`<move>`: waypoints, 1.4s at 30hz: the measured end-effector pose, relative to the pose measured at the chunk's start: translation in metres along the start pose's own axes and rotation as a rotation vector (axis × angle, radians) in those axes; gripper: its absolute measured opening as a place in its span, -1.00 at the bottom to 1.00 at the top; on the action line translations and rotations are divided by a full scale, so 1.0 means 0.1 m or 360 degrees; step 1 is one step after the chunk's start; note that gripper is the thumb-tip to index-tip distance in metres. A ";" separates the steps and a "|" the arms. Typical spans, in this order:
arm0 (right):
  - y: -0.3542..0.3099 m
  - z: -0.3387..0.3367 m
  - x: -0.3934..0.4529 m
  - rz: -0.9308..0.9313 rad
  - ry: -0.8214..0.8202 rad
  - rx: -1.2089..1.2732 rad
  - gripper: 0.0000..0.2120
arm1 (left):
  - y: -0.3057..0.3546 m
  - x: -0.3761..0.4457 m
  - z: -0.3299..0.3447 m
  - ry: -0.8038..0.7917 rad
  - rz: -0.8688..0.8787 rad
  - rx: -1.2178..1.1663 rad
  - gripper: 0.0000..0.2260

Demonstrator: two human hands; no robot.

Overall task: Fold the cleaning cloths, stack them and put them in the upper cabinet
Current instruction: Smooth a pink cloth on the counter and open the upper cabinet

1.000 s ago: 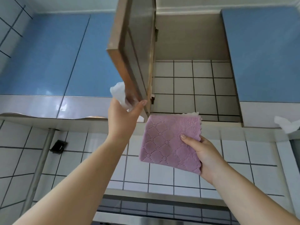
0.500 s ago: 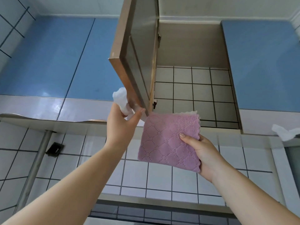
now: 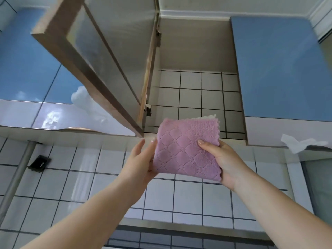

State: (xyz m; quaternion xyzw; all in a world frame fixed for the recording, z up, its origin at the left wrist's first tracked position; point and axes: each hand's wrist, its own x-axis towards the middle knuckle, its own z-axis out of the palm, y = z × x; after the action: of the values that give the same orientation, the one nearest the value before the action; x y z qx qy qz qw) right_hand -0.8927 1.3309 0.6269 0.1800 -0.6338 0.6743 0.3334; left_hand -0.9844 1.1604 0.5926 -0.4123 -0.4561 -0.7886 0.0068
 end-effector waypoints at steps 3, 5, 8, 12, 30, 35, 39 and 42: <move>-0.09 -0.22 0.13 -0.0018 0.0024 -0.0081 -0.77 | -0.05 0.12 0.28 -0.0034 0.0292 0.0286 -0.38; -0.16 -0.32 0.25 -0.0044 0.0028 -0.0133 -0.84 | -0.02 0.24 0.39 -0.0132 0.0435 0.0457 -0.47; -0.27 -0.42 0.51 -0.0085 0.0046 -0.0278 -0.89 | 0.00 0.55 0.48 0.0027 0.0527 0.0756 -0.68; -0.38 -0.53 0.89 -0.0162 0.0097 -0.0564 -0.73 | 0.13 1.00 0.58 0.0255 0.0599 0.0953 -0.67; -0.16 -0.61 1.99 -0.0445 0.0154 -0.2209 -0.77 | 0.18 2.26 0.49 0.0066 0.0240 0.2553 -0.70; -0.12 -0.53 2.07 -0.0409 0.0117 -0.2306 -0.80 | 0.14 2.37 0.37 0.0043 0.0219 0.2639 -0.66; -0.11 -0.54 2.09 -0.0279 0.0057 -0.2416 -0.72 | 0.14 2.39 0.34 0.0018 0.0145 0.2640 -0.55; -0.13 -0.57 2.07 -0.0225 0.0062 -0.2384 -0.69 | 0.18 2.32 0.32 -0.0019 0.0184 0.2508 -0.52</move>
State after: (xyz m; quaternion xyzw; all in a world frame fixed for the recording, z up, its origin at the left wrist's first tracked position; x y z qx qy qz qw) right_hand -1.0215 1.4321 0.7666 -0.0666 -0.9039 0.0430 0.4203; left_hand -1.1096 1.2576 0.7653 -0.3133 -0.8583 -0.2292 0.3355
